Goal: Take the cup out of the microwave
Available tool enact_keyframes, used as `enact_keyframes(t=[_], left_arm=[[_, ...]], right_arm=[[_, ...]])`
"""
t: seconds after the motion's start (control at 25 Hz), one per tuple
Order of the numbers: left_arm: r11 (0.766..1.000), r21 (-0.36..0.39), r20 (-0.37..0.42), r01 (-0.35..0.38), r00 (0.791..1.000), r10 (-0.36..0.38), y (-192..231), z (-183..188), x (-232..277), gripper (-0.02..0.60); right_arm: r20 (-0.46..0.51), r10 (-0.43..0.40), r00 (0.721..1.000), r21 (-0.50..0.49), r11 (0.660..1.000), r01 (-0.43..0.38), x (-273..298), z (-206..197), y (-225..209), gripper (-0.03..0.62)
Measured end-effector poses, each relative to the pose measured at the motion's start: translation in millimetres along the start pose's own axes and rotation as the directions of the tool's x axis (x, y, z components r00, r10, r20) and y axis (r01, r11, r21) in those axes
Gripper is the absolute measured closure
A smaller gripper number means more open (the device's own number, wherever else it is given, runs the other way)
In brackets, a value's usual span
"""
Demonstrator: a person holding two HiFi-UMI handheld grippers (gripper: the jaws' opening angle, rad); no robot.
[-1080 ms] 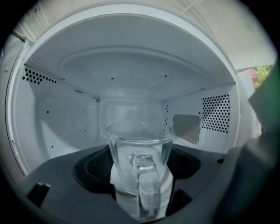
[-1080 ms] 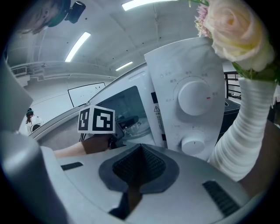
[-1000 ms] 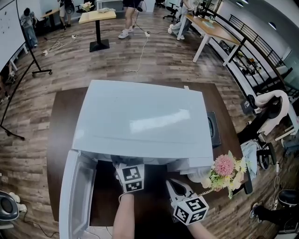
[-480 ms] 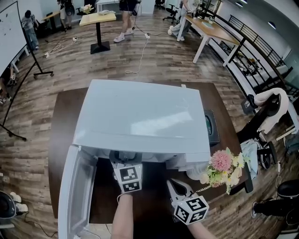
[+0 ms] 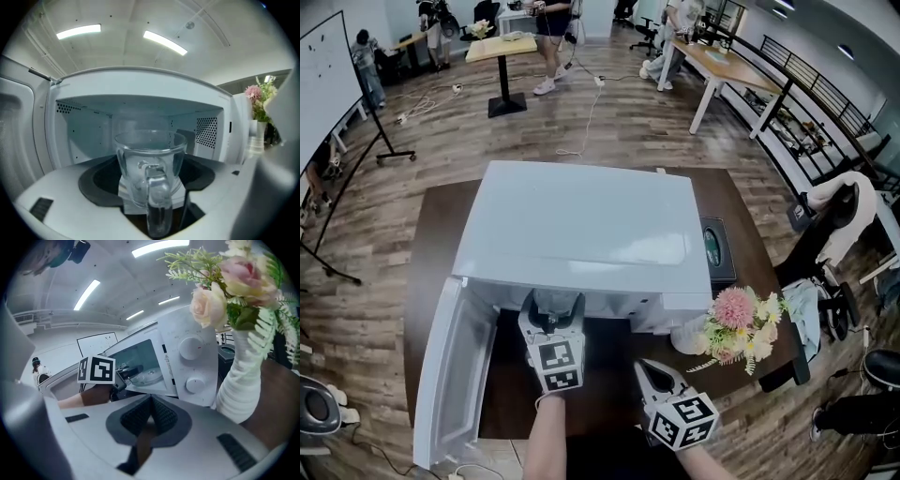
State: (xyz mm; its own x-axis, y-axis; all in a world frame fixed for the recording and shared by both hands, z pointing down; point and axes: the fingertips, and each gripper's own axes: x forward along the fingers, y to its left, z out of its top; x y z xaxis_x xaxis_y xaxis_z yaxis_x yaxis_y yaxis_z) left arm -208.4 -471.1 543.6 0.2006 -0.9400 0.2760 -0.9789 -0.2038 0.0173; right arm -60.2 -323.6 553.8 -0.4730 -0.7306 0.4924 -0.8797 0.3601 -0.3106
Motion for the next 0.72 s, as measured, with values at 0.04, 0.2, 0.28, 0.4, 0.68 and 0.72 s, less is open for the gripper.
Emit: enact_keyframes(t=[0.04, 0.2, 0.28, 0.4, 0.68, 0.72], left_arm=[[1.000, 0.002, 0.000, -0.001, 1.000, 0.001, -1.8, -0.2, -5.2, 0.214], [1.000, 0.003, 0.008, -0.006, 1.000, 0.006, -7.7, 0.2, -23.4, 0.215], [1.000, 0.001, 0.014, -0.007, 1.000, 0.007, -10.9, 0.9, -31.8, 0.215], [1.000, 0.007, 0.019, -0.004, 1.000, 0.004, -16.1, 2.4, -45.9, 0.215], [1.000, 0.004, 0.008, -0.008, 1.000, 0.008, -23.0, 2.6, -81.3, 0.215], [1.000, 0.007, 0.006, -0.009, 1.000, 0.009, -23.6, 3.0, -86.3, 0.215]], right_arm=[[0.002, 0.003, 1.000, 0.000, 1.000, -0.003, -4.1, -1.4, 1.0, 0.602], [0.013, 0.014, 1.000, -0.001, 1.000, -0.014, -18.5, -5.9, 4.5, 0.602], [0.017, 0.019, 1.000, -0.003, 1.000, -0.019, -24.5, -7.8, 5.6, 0.602], [0.025, 0.026, 0.999, -0.002, 1.000, -0.026, -33.0, -9.7, 7.2, 0.602], [0.045, 0.042, 0.998, -0.003, 0.999, -0.042, -49.2, -6.5, 8.7, 0.602], [0.048, 0.044, 0.998, -0.005, 0.999, -0.044, -51.1, -5.1, 8.8, 0.602]])
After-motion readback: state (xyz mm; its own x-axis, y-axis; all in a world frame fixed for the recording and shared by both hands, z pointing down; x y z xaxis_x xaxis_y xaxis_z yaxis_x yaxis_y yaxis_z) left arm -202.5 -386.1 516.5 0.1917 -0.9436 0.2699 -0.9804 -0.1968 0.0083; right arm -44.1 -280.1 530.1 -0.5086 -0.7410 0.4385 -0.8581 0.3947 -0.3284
